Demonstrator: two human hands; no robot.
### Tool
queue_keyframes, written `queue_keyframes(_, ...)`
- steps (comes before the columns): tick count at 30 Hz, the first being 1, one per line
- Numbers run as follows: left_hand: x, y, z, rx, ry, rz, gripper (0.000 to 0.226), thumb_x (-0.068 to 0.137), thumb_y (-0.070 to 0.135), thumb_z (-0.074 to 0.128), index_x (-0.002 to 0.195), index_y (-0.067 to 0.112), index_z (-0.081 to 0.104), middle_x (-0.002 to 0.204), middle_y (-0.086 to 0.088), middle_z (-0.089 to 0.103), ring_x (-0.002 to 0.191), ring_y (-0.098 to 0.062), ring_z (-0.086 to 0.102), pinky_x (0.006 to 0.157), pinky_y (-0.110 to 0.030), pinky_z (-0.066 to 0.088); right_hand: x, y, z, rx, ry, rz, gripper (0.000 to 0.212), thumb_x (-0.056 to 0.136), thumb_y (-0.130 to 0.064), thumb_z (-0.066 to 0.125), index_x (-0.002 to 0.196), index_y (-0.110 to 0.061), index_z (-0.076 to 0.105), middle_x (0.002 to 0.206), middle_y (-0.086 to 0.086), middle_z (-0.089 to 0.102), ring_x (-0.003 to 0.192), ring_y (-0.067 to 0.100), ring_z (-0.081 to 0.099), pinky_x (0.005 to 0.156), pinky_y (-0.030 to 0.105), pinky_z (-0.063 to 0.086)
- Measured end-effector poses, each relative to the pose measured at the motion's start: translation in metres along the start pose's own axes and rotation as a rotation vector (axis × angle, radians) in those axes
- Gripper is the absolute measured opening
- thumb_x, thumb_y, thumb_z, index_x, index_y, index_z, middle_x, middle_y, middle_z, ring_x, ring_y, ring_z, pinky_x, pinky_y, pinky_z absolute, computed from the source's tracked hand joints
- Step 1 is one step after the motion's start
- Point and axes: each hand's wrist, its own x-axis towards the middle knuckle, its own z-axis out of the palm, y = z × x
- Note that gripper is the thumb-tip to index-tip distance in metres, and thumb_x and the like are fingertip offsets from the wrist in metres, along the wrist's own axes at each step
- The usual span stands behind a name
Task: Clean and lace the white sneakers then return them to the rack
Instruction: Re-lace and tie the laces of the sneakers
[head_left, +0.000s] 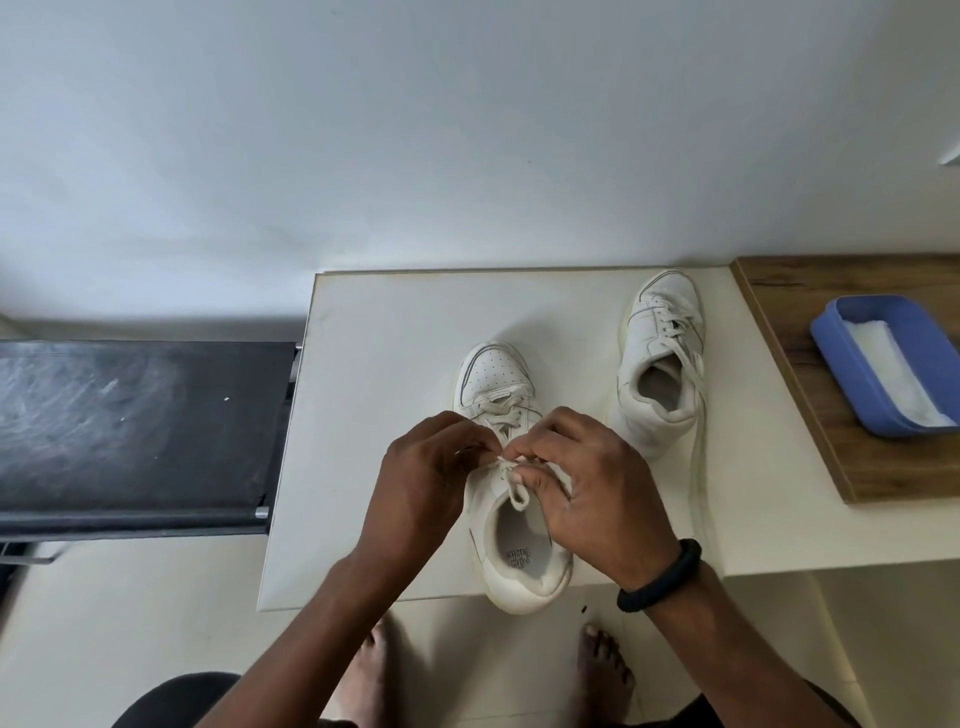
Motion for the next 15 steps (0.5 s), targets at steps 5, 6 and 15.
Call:
queue_keyframes(5,0.000,-0.002,0.003,0.165,0.038,0.097,0.018,0.084,0.003,0.063,0.086,0.018,0.072,0.085,0.009,0.066,0.078,-0.016,0.061,0.066,-0.036,0.052,0.003,-0.005,0.007,-0.098,0.082,0.012,0.009,0.084,-0.016,0.066,0.083,-0.024,0.063,0.086,-0.011,0.061,0.076,0.017,0.061,0.066,0.038,0.054)
queue_keyframes(6,0.000,-0.002,0.003,0.184,0.038,0.112,0.017,0.085,0.003,0.063,0.086,0.017,0.072,0.085,0.008,0.066,0.078,-0.017,0.060,0.065,-0.036,0.051,0.002,-0.005,0.008,-0.102,0.097,0.028,0.009,0.083,-0.016,0.066,0.082,-0.024,0.062,0.084,-0.011,0.060,0.075,0.018,0.060,0.065,0.039,0.053)
queue_keyframes(15,0.002,-0.002,-0.003,0.336,-0.023,0.298,0.027,0.089,-0.007,0.056,0.091,0.015,0.071,0.092,0.006,0.068,0.083,-0.019,0.059,0.061,-0.036,0.052,-0.002,0.000,0.027,0.022,0.173,0.120,0.004,0.084,-0.016,0.057,0.082,-0.019,0.057,0.084,-0.011,0.057,0.079,0.017,0.054,0.068,0.041,0.049)
